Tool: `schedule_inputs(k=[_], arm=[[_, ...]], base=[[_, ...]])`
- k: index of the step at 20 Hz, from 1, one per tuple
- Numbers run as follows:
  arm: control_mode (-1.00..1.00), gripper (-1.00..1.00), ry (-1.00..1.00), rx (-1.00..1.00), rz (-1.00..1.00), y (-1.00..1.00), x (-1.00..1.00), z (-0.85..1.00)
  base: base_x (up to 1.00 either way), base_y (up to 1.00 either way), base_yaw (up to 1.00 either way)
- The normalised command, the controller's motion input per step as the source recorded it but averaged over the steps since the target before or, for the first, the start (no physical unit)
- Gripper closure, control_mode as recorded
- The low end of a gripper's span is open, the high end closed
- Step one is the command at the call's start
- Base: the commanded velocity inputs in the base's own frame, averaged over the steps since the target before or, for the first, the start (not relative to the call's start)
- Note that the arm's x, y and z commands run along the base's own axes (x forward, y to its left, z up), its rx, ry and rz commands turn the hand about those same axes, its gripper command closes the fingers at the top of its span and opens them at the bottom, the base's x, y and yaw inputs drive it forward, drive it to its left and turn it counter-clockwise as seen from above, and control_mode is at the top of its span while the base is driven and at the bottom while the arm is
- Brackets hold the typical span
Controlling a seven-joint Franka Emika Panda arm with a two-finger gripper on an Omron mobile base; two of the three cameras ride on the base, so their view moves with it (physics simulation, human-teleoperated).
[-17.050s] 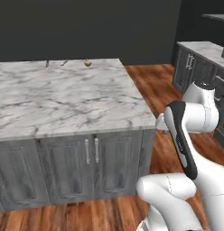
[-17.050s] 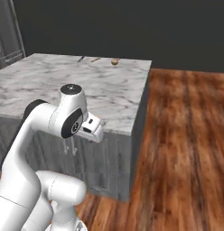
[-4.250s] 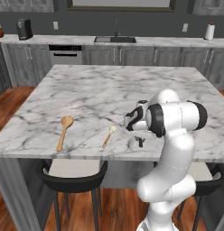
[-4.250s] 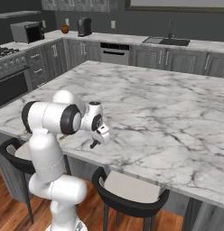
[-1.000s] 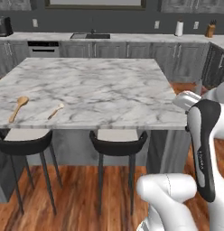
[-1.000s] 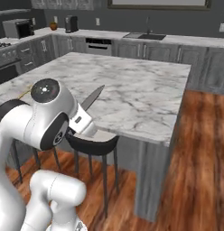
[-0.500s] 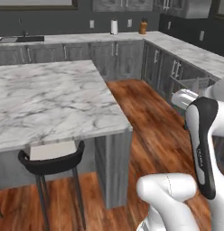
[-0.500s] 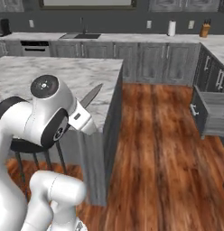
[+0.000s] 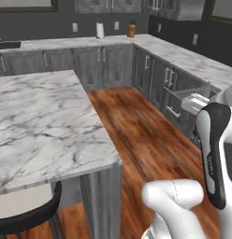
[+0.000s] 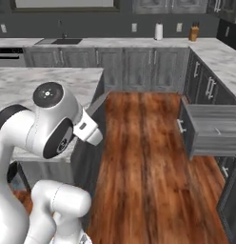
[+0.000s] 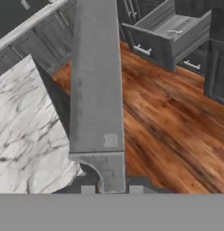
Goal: Pick up the metallic utensils from the counter and place them in the open drawer. Make sure not to pick up any wooden utensils.
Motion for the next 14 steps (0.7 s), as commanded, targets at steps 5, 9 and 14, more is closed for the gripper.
schedule_inputs(k=[5, 9, 14], arm=[[1.00, 1.00, 0.00, 0.00, 0.00, 0.00, 0.00, 0.00], [1.00, 1.00, 0.00, 0.00, 0.00, 0.00, 0.00, 0.00], [1.00, 1.00, 0.00, 0.00, 0.00, 0.00, 0.00, 0.00]], base=[[0.79, -0.70, 0.02], [0.32, -0.82, 0.00], [0.76, -0.19, 0.00]])
